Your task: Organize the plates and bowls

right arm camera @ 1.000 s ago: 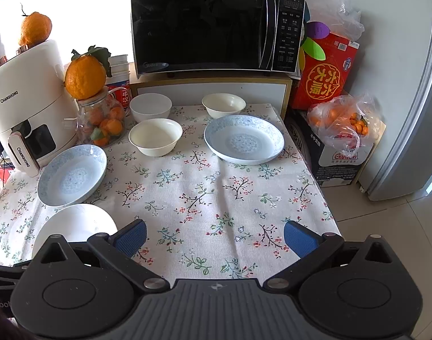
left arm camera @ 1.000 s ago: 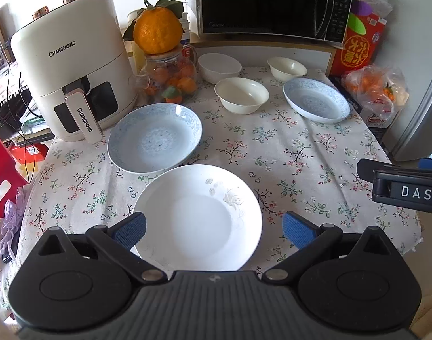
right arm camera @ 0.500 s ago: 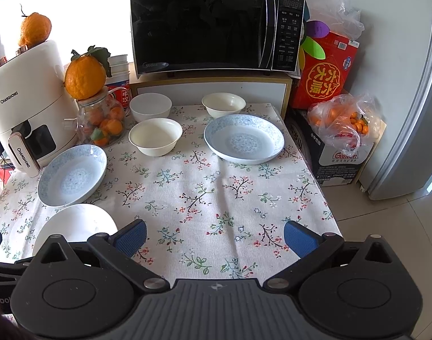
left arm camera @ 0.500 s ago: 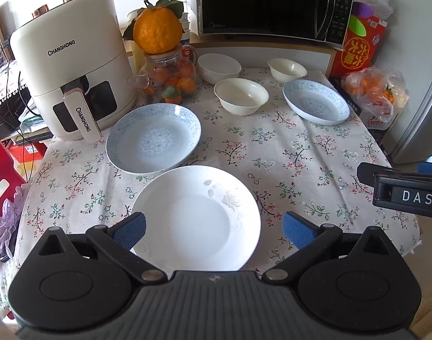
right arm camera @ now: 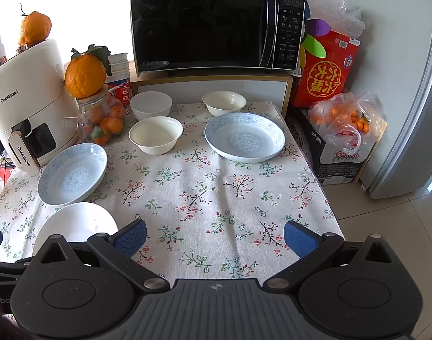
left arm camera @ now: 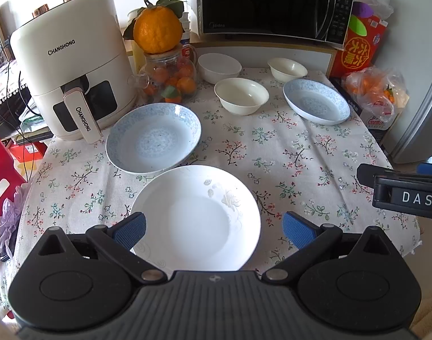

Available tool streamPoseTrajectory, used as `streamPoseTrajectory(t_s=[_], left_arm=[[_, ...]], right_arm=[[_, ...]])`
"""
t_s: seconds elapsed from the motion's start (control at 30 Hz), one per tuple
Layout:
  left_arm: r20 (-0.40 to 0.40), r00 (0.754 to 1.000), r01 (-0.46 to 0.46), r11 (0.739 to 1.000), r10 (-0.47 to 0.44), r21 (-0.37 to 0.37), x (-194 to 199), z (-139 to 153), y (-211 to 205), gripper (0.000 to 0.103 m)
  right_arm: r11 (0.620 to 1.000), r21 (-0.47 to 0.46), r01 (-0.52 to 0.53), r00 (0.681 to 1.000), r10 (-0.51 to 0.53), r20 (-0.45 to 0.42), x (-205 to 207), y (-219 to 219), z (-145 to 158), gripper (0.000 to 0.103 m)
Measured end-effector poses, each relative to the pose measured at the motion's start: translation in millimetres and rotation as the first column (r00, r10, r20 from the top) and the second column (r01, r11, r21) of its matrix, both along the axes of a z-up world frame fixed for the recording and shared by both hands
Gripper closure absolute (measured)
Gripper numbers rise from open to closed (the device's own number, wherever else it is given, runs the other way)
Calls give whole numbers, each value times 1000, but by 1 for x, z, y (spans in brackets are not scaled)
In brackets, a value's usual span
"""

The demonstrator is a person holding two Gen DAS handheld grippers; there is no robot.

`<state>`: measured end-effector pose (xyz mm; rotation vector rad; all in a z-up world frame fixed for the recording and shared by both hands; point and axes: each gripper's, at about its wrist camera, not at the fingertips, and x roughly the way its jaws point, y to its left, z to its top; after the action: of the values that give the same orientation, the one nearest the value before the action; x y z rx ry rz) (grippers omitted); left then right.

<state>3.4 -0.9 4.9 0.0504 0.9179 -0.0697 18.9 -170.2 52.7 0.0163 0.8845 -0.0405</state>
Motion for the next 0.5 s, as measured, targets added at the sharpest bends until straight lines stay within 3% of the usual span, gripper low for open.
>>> streamPoseTrajectory(t_s=[0.5], left_arm=[[1, 1000, -1, 1000, 1, -1, 1, 0, 1, 0]], right_arm=[[1000, 1, -2, 1000, 2, -3, 0, 1, -1, 3]])
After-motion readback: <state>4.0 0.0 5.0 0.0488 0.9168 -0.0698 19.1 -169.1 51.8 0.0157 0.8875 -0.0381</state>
